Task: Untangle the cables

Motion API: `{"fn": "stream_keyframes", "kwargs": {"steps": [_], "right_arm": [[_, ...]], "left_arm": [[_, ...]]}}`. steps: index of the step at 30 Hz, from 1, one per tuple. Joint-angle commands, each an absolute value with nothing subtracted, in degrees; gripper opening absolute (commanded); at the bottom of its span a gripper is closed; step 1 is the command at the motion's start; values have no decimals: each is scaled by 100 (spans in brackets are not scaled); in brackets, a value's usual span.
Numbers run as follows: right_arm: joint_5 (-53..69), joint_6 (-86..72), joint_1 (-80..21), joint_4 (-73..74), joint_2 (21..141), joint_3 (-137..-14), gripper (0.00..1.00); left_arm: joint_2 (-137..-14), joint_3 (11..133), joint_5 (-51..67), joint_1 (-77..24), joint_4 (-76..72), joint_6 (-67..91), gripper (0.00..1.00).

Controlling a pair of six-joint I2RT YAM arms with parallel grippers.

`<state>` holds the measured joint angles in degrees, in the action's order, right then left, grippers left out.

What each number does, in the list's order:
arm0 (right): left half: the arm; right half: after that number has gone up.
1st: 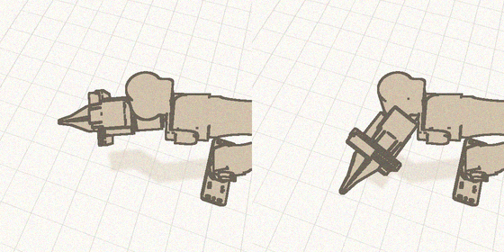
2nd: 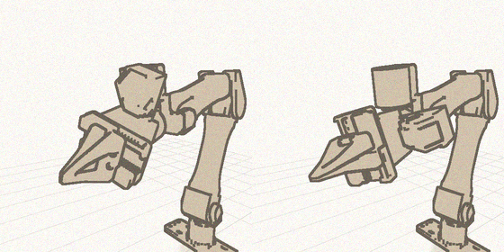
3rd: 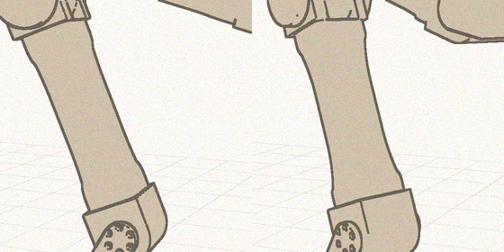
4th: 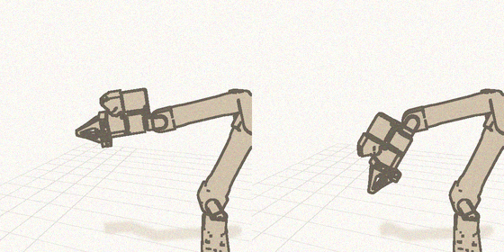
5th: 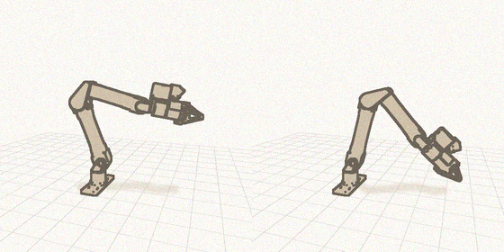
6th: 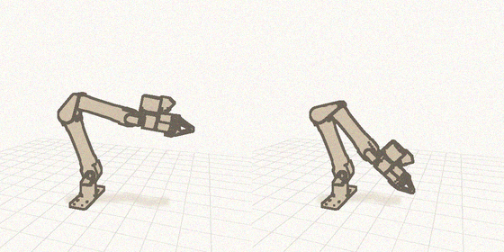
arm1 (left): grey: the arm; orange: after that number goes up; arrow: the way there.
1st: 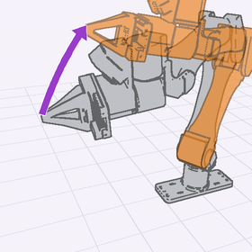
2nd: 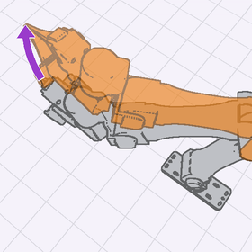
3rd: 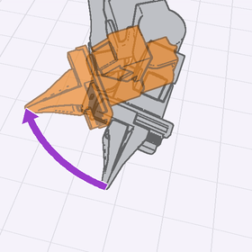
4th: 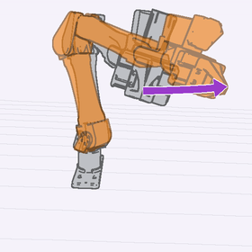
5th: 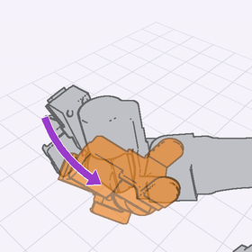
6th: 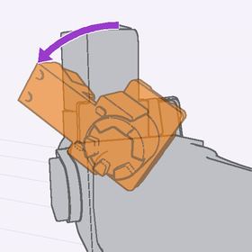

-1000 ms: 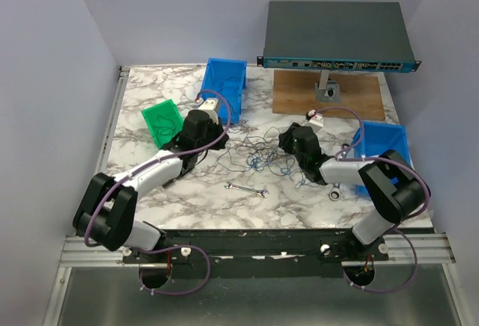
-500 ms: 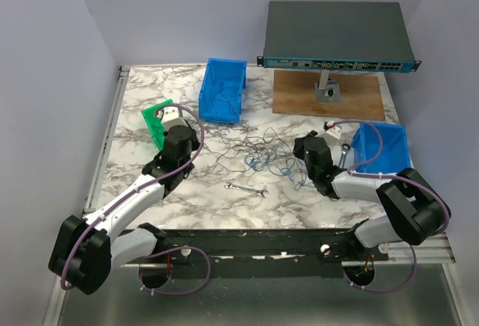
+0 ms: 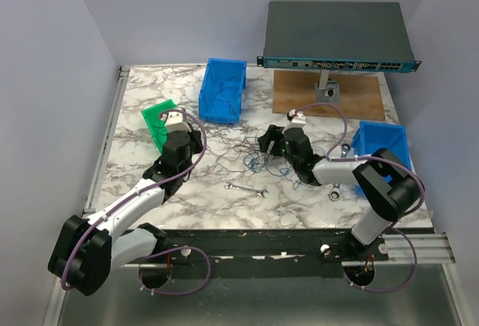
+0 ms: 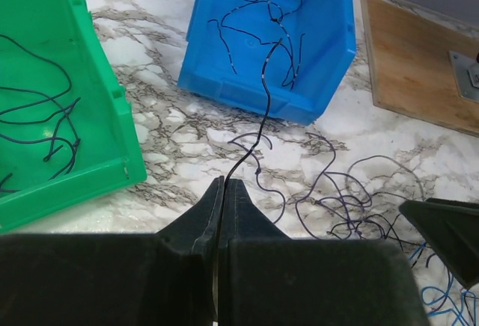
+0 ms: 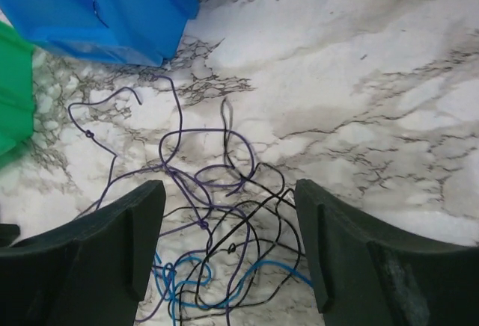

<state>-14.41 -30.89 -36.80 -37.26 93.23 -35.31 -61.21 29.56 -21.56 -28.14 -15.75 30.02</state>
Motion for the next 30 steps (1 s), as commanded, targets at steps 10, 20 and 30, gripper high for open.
{"fn": "stream_keyframes", "kwargs": {"steps": [10,20,30], "right_arm": [[-4641,-4685,-3699,-1389,9448,-4103,1],[-5650,-5730,-3436,-2071,8058,-2793,2],[-2433,-2896,-3449,-4339,7944,-2494,65]], "left_arm": [[-5825,3123,-4160,-2821,-574,3992,0],[-5318,2917,-5466,-2819,233,5198,0],[-5595,2636,-2632,-2816,-2124,2974,0]]}}
